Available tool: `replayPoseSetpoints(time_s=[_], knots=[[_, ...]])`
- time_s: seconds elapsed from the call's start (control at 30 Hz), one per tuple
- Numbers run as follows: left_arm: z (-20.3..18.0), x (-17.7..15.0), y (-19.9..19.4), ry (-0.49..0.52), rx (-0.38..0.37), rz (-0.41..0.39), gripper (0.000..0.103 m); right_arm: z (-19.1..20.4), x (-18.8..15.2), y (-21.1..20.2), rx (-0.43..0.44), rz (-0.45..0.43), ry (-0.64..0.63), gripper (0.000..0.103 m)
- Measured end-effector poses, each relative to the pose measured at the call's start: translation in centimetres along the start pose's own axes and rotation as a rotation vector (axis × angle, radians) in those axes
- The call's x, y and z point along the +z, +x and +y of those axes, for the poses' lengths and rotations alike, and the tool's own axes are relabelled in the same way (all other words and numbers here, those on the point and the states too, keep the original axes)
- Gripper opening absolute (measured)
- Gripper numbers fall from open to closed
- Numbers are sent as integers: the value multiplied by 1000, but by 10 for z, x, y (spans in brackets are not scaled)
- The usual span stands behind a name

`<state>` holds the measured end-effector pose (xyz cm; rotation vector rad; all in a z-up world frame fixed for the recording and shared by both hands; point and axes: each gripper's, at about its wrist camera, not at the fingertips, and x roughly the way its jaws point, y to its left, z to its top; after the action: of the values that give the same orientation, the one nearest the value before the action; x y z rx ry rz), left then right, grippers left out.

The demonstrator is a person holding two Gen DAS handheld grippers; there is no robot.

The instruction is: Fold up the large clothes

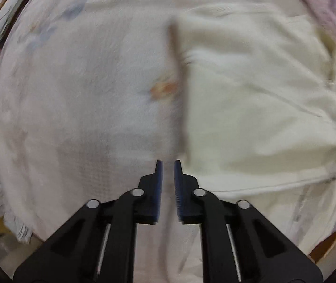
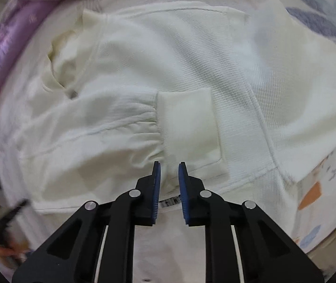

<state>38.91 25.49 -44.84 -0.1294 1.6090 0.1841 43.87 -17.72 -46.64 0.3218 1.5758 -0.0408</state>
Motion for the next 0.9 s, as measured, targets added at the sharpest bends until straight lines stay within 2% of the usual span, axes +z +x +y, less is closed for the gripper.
replayPoseSetpoints(time_s=[0.03,0.07,0.13,0.17,0.3,0.33,0.4,0.43,0.47,0.5,0.53,0.6,0.7,0.83,0.9], knots=[[-6,1,3,10,-35,-4,9,-2,3,16,-16,29,8,14],[-11,3,12,18,-34,5,7,-8,4,30,-29,51,26,12],[-18,5,55,18,37,77,0,-14,9,40,-5,46,49,10],[-19,4,67,9,40,75,0,-15,11,39,-2,55,54,10],[-25,8,56,-19,47,45,1,-14,11,27,-9,61,63,11],[-25,5,54,-20,47,35,1,-13,10,21,1,55,67,16],[-19,-6,48,-14,60,30,2,-10,8,10,8,39,70,17],[-24,-7,45,-27,65,30,4,-10,6,1,3,31,75,28],[-20,-22,38,-35,67,30,7,-12,5,-9,12,24,85,40],[-22,-23,32,-39,64,28,18,-13,2,-22,34,-4,95,63],[-20,-33,21,-45,58,15,39,-11,-1,-35,43,-28,89,67],[-30,-36,-7,-46,80,-47,62,-6,-4,-53,49,-45,58,68],[-40,-43,-43,-42,69,-70,63,6,-12,-90,77,-81,15,71],[-65,-42,-90,-44,66,-121,63,15,-40,-138,97,-117,-37,73],[-66,-54,-116,-46,54,-142,63,11,-56,-158,100,-130,-61,74]])
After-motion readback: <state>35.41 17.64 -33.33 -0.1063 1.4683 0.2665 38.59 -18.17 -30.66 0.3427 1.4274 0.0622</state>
